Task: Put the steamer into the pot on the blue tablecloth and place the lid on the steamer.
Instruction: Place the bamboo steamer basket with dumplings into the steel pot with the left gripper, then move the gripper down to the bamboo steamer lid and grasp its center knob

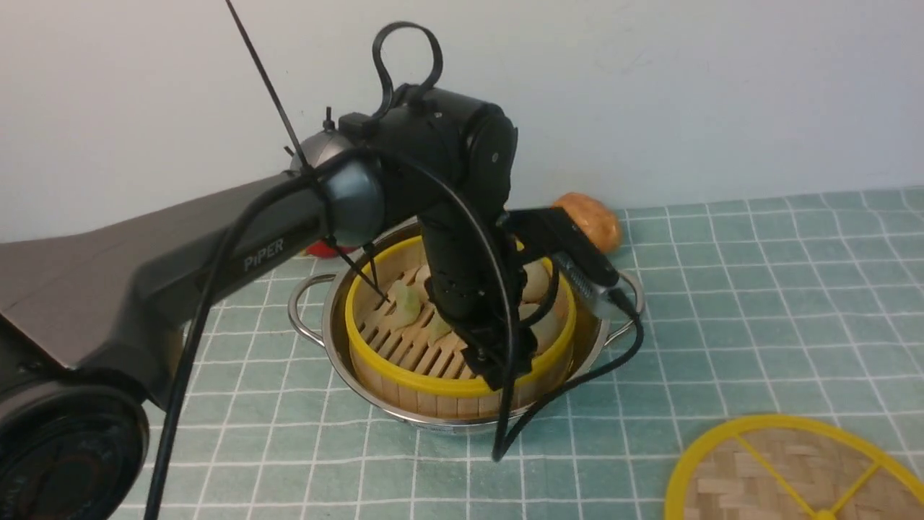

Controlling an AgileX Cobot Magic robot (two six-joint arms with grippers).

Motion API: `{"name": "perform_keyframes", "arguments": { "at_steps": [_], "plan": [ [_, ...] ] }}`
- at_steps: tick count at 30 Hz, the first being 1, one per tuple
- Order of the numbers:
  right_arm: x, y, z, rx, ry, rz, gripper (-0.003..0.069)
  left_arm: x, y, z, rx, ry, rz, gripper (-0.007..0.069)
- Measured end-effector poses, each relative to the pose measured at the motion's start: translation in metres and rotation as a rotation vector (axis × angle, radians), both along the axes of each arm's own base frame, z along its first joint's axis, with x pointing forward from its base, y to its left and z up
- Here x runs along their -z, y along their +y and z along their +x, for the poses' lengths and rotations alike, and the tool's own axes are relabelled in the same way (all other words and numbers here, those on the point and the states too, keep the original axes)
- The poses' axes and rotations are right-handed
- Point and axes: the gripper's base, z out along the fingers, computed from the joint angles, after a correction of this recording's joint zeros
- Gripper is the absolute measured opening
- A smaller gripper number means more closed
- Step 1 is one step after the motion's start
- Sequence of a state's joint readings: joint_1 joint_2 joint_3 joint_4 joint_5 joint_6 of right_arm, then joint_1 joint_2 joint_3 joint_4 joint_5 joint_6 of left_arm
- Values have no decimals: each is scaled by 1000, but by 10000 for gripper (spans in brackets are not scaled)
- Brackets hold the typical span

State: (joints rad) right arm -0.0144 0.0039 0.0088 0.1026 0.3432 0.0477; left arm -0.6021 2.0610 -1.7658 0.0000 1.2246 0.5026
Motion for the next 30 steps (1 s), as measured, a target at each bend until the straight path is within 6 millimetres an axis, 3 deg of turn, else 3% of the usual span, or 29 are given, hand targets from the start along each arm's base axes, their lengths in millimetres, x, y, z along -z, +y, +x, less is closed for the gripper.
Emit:
{"name": "perform_keyframes", "arguments": {
  "at_steps": [1, 2, 5, 8, 9, 11, 12, 14, 16, 22, 30],
  "plan": [
    [0, 0, 0, 0, 0, 0, 243, -19, 0, 2, -30, -52, -23, 531],
    [0, 0, 0, 0, 0, 0, 243, -25, 1, 2, -38, -69, -32, 535],
    [0, 0, 0, 0, 0, 0, 243, -93, 7, -1, -103, -244, -133, 512],
    [0, 0, 0, 0, 0, 0, 243, -152, 21, -14, -151, -394, -211, 357],
    [0, 0, 0, 0, 0, 0, 243, -155, 22, -15, -153, -405, -215, 342],
    [0, 0, 0, 0, 0, 0, 243, -201, 41, -33, -183, -546, -244, 137],
    [0, 0, 0, 0, 0, 0, 243, -208, 45, -36, -190, -567, -247, 92],
    [0, 0, 0, 0, 0, 0, 243, -240, 64, -56, -252, -655, -292, 8],
    [0, 0, 0, 0, 0, 0, 243, -265, 80, -77, -329, -704, -367, -22],
    [0, 0, 0, 0, 0, 0, 243, -306, 99, -106, -414, -836, -582, -23],
    [0, 0, 0, 0, 0, 0, 243, -315, 98, -106, -400, -908, -651, -18]
  ]
}}
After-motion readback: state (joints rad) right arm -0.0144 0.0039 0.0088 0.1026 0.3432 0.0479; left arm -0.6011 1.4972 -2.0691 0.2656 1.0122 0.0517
